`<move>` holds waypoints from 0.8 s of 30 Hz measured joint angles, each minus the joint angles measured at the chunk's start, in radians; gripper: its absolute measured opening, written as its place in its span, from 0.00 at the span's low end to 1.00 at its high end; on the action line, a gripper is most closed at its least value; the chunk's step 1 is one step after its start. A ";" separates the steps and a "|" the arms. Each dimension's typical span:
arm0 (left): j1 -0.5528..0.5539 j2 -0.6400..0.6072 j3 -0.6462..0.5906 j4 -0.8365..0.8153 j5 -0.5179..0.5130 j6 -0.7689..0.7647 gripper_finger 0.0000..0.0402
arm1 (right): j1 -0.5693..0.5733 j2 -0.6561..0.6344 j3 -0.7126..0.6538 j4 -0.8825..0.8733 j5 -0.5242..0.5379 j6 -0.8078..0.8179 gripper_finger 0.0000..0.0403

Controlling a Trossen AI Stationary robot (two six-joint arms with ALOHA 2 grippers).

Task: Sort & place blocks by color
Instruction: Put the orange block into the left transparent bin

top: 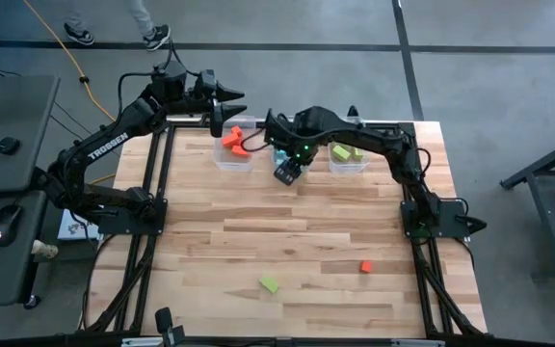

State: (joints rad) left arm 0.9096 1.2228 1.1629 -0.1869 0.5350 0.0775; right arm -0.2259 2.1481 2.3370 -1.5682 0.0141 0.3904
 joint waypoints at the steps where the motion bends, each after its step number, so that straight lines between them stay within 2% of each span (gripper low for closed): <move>1: 0.000 0.000 0.000 -0.006 0.000 0.014 0.45 | 0.008 -0.014 -0.025 0.001 0.008 0.007 0.53; 5: 0.000 0.000 0.000 -0.018 -0.004 0.039 0.45 | 0.040 -0.105 -0.193 -0.001 0.015 0.067 0.53; 13: 0.000 0.000 0.000 -0.019 -0.053 0.053 0.45 | 0.103 -0.337 -0.556 0.008 0.003 0.333 0.53; 24: -0.001 0.000 0.000 -0.019 -0.052 0.057 0.45 | 0.200 -0.593 -0.888 0.025 -0.096 0.481 0.53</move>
State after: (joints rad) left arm 0.9089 1.2228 1.1629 -0.2062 0.4828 0.1349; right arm -0.0262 1.5554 1.4491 -1.5430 -0.0817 0.8715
